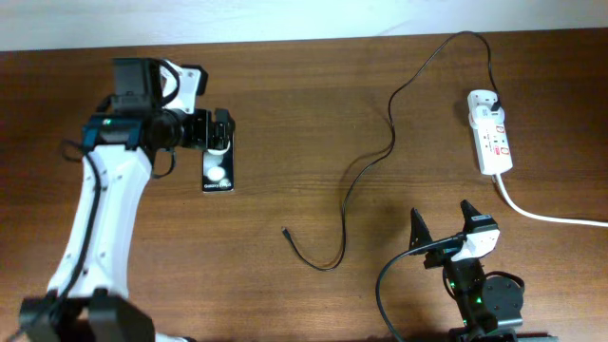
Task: Plug charger to phone and switch on socket
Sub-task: 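Move the left gripper over the black phone and lower it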
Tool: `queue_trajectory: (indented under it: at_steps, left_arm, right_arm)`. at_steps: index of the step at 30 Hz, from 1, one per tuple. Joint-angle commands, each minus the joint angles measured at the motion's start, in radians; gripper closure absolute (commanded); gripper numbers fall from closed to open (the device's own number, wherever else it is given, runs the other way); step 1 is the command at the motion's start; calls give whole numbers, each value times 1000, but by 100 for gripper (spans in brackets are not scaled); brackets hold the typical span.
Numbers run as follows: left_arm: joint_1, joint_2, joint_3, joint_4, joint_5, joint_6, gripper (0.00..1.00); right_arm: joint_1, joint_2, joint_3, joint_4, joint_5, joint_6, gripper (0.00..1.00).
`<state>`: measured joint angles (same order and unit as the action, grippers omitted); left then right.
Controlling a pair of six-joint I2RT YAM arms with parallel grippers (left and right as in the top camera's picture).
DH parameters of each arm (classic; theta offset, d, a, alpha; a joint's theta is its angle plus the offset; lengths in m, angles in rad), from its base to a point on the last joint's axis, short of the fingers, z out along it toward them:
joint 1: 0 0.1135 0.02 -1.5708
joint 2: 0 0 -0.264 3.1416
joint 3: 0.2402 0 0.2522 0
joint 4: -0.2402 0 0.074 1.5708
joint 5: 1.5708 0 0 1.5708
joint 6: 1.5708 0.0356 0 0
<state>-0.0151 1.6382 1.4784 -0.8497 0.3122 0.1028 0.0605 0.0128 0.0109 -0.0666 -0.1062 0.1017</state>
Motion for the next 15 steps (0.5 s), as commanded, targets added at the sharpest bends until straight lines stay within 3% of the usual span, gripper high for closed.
queue_trajectory:
  at_steps: [1,3,4,5,15]
  left_arm:
    - [-4,93,11,-11,14,8,46]
    - [-4,145,11,-17,14,8,66]
    - [-4,170,11,-17,14,8,86]
    - [-4,196,11,-16,14,7,98]
    - [-5,331,11,2,-59,-24,100]
  right_arm:
    - [-2,-9,-5,-5,5,0,1]
    - [-2,-9,-5,-5,5,0,1]
    - [-2,-9,-5,-5,5,0,1]
    - [-2,-9,-5,-5,5,0,1]
    - [-2,-9,-5,-5,5,0,1]
